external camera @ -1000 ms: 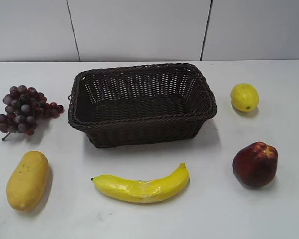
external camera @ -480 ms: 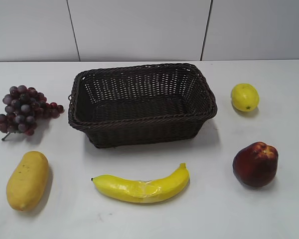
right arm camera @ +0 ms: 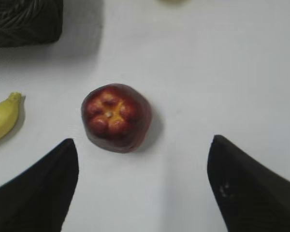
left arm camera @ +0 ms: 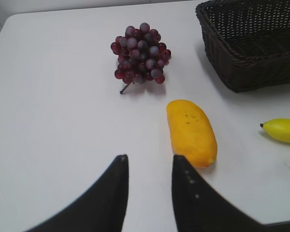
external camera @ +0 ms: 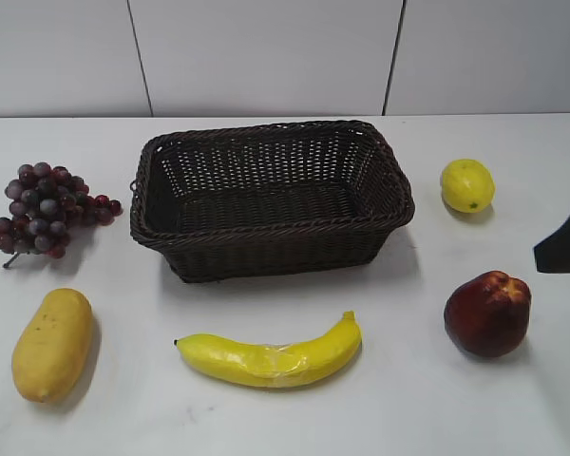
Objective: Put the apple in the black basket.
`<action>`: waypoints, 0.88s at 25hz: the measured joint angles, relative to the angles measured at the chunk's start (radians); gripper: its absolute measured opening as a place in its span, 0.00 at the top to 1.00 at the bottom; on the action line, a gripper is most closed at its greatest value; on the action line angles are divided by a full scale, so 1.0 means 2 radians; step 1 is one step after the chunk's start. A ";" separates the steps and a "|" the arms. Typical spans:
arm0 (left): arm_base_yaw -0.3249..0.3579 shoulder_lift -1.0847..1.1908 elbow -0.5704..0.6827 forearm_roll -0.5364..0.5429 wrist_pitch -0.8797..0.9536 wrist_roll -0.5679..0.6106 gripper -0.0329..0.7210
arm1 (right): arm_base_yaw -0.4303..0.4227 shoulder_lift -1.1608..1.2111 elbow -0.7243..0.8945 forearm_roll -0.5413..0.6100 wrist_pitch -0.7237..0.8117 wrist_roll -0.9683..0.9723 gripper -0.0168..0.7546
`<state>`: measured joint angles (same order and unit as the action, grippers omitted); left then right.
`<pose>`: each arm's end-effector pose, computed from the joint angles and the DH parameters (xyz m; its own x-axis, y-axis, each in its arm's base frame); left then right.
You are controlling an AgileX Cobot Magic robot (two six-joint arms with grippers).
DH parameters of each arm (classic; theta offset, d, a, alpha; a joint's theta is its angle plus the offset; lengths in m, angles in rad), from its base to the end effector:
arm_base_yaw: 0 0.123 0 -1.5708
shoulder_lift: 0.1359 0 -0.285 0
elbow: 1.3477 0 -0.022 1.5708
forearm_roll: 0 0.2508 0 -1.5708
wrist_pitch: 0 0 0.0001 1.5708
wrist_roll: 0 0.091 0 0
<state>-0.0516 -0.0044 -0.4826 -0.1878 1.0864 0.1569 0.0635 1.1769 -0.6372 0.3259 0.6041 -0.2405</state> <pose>-0.0062 -0.0147 0.2716 -0.4685 0.0919 -0.8787 0.2280 0.9735 -0.0197 0.2069 0.0298 0.2319 -0.8608 -0.0244 -0.5084 -0.1292 0.9766 0.1718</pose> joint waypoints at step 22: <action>0.000 0.000 0.000 0.000 0.000 0.000 0.65 | 0.066 0.239 -0.053 0.000 -0.077 -0.018 0.19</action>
<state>-0.0516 -0.0044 -0.4826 -0.1878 1.0864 0.1569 0.1954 1.6547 -0.7435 0.3268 0.4510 -0.2757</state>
